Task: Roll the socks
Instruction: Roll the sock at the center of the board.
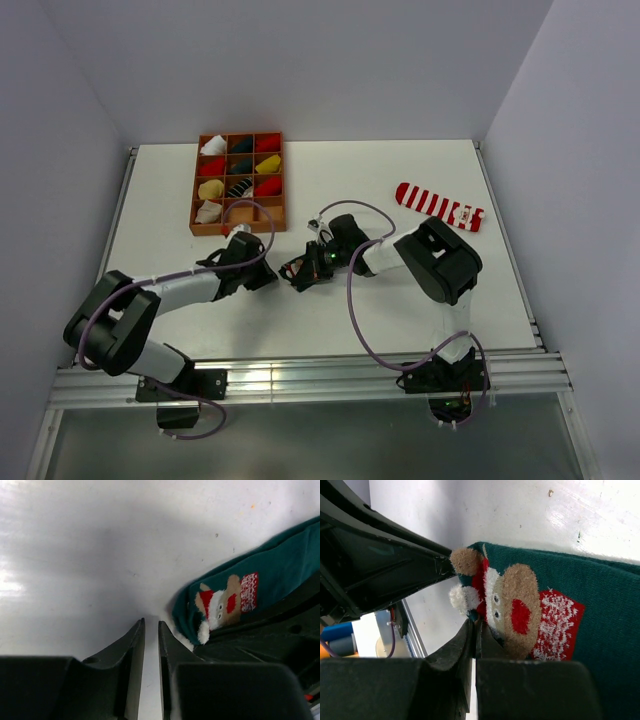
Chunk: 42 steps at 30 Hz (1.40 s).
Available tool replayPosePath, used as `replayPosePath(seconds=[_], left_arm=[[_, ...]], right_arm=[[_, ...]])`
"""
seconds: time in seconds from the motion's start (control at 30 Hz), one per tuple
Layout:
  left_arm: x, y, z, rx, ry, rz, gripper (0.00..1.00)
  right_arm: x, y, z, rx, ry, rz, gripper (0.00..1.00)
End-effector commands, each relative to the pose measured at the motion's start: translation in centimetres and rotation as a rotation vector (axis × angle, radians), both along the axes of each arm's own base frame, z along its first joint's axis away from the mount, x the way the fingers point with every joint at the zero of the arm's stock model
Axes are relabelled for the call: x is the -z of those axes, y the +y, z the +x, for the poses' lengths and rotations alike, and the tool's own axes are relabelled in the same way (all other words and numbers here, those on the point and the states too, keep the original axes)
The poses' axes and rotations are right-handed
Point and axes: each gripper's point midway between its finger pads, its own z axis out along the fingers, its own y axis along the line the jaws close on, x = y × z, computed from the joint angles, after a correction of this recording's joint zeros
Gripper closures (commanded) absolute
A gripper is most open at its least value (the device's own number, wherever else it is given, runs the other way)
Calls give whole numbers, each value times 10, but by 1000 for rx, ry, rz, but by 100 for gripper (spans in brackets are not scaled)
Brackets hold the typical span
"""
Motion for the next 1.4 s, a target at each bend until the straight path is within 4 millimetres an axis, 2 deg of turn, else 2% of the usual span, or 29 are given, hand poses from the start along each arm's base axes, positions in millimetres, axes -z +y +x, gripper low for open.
replayPosePath(seconds=[0.0,0.27,0.3,0.53,0.7,0.87,1.07,1.2,1.33,1.37], left_arm=[[1,-8,6,2,-1,-3,78],[19,-16,4,28,29,-6,81],[18,-17,4,30,29,-9,84],[-6,-24,7,42,-47,-77,83],[-21,-35,11,66,-89,-144,79],[-30,-37,13,65,-125,-176,76],[-43,-33,13,26,-158,-211,60],[-42,-32,11,14,-153,-222,52],[-36,-36,15,0,-119,-216,52],[-30,-31,20,-35,-117,-195,53]], right_arm=[[18,-13,-8,20,19,-74,100],[18,-13,-6,24,17,-78,100],[19,-13,-7,22,19,-80,100],[20,-14,-6,26,18,-87,100],[21,-14,-6,31,20,-93,100],[22,-14,-6,31,19,-96,100],[21,-15,-5,35,15,-97,100],[20,-16,-4,38,7,-101,100],[20,-15,-4,36,6,-101,100],[20,-15,-4,38,5,-101,100]])
